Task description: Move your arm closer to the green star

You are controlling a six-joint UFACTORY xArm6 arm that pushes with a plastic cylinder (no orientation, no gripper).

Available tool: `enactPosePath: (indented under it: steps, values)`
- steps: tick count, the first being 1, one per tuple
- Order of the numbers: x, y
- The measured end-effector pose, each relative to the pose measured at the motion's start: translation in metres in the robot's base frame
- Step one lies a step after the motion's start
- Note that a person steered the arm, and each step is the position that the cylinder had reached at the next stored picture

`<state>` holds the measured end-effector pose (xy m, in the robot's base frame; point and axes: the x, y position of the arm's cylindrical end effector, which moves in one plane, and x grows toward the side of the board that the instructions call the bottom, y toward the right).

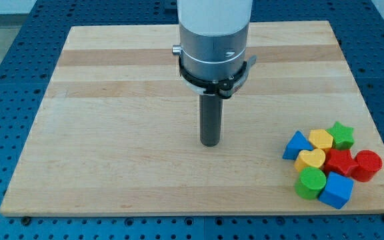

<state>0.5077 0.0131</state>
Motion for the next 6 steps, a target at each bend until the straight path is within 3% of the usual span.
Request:
enactPosePath:
  steps: [1, 2, 3, 4, 6]
  values:
    - [0.0, 0.0]
    - [-0.049, 0.036]
    - [-0.133, 0.1]
    - [-0.142, 0.176]
    - [-0.108, 0.2]
